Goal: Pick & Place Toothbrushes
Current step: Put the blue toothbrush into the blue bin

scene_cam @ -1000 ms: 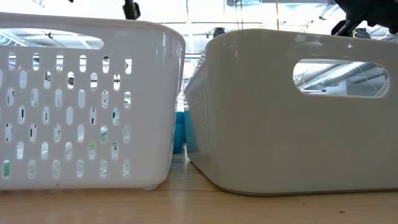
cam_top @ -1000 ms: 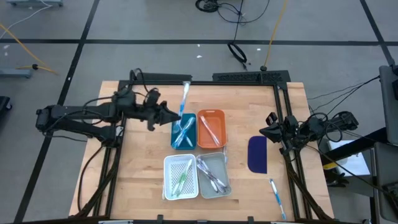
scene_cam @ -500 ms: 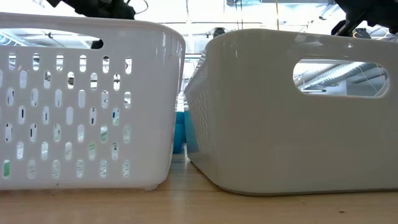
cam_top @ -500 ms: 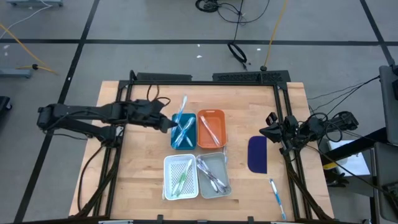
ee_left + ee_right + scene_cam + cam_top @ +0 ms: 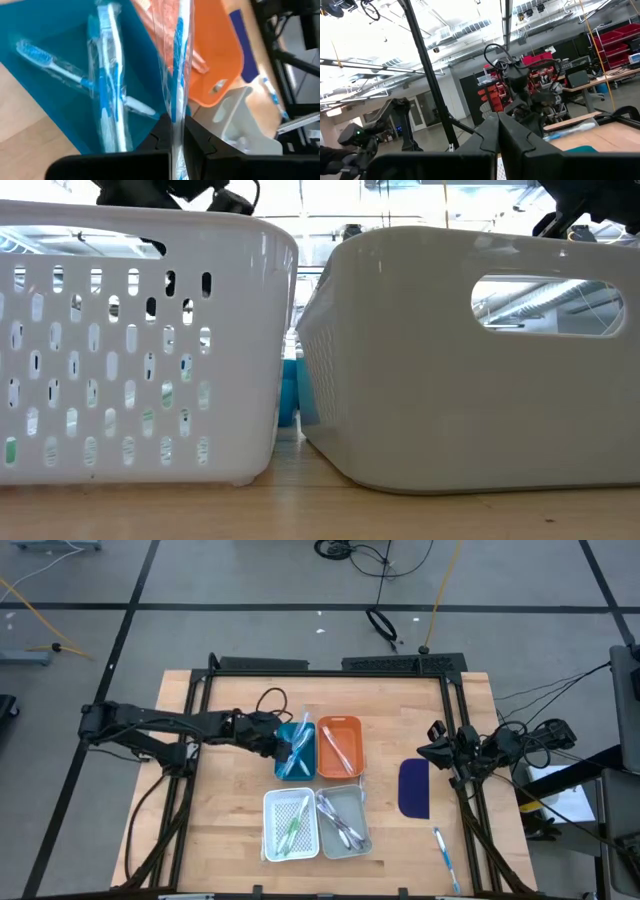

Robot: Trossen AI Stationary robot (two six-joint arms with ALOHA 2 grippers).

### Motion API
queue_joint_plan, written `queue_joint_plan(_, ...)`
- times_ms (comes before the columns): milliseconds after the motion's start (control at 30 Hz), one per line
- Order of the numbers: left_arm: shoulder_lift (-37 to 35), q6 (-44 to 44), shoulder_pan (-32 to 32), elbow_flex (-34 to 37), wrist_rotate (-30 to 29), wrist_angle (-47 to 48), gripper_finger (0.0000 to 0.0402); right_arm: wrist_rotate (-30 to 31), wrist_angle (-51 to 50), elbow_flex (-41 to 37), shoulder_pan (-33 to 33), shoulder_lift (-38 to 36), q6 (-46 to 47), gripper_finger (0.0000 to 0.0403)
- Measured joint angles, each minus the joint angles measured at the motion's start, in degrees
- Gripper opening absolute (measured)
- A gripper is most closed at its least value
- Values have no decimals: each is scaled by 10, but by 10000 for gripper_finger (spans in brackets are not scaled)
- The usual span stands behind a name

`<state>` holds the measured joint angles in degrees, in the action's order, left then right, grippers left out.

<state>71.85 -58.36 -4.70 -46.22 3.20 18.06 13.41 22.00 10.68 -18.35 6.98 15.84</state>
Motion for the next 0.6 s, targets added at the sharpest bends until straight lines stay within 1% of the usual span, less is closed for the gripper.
queue_joint_plan(100, 18, -7, 0, -2, 11, 1, 6, 0, 0, 0, 0, 0, 0, 0)
queue_joint_plan(200, 34, -6, 0, -16, 13, 29, 11, 0, 0, 0, 0, 0, 0, 0)
queue_joint_plan(600, 112, 38, -1, -114, -7, 193, 5, 0, 0, 0, 0, 0, 0, 0)
